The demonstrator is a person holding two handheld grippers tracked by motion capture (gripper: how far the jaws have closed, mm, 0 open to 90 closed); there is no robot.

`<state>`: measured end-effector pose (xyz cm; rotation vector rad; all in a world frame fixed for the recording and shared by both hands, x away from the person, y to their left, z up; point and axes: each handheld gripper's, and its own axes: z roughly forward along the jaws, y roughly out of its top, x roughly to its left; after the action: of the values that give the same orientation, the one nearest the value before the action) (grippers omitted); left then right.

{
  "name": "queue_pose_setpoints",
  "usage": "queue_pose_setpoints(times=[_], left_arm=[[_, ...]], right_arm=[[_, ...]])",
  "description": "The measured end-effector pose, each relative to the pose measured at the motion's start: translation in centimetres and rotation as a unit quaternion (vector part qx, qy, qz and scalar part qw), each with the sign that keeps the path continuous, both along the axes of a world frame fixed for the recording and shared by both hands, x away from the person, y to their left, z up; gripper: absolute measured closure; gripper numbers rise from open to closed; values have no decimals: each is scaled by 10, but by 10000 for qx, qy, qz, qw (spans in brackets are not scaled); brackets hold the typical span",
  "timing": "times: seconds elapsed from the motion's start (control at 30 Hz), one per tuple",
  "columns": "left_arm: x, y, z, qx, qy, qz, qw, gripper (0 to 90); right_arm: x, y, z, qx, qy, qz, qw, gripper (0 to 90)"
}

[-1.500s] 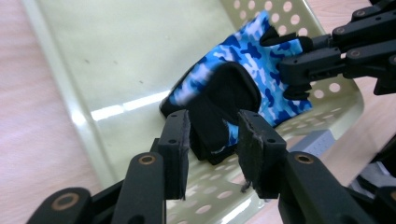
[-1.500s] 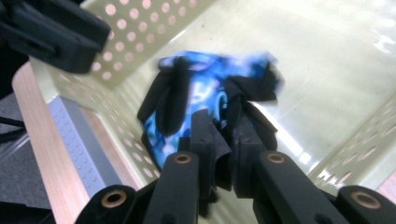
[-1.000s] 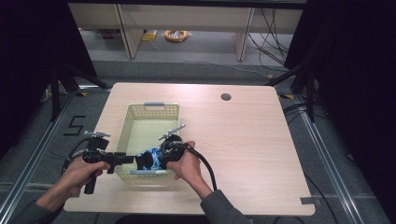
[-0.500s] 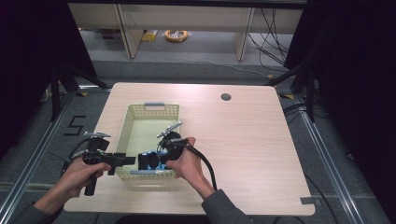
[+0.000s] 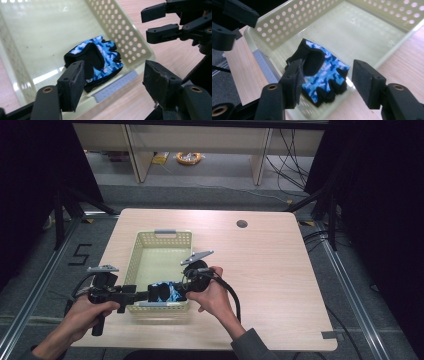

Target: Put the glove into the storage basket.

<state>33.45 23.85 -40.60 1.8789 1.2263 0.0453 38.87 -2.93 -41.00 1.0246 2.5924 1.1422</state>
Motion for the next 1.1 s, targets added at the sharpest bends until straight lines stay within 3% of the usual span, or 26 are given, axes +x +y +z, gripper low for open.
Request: queue_pose_setpoints(times=[0.23,0.33,0.37,0.5,0.53,0.57,0.83,0.87,0.93,0.97,1.1], left_arm=[[-14,-12,2,-72,-138,-191,9997,297],[-22,-20,2,-24,-307,-325,9990,282],[-24,-23,1,3,-364,-307,9989,279],[-29,-27,0,-59,-413,-363,9985,263],[-32,-30,-2,-58,-478,-387,9981,257],[-32,-30,-2,-58,-478,-387,9981,253],[-46,-47,-13,-3,-661,-636,9958,204],[-50,-52,-16,24,-763,-652,9950,198],[-52,-55,-18,57,-777,-732,9943,194],[-54,-57,-20,35,-789,-772,9939,187],[-58,-64,-29,-19,-855,-845,9927,177]], right_arm=[[-7,-20,2,184,-30,-87,9998,385],[-11,-33,1,394,-125,-69,9991,372],[-12,-37,3,318,-115,-34,9994,369],[-16,-46,4,419,-124,-62,9990,359],[-18,-52,3,477,-233,-82,9986,348],[-20,-56,4,486,-144,-78,9987,344],[-30,-77,2,667,-217,-219,9973,295],[-32,-82,0,751,-274,-241,9965,279],[-32,-85,-1,758,-388,-168,9962,270],[-36,-88,-2,838,-309,-273,9956,260],[-41,-96,-7,838,-302,-281,9956,239]])
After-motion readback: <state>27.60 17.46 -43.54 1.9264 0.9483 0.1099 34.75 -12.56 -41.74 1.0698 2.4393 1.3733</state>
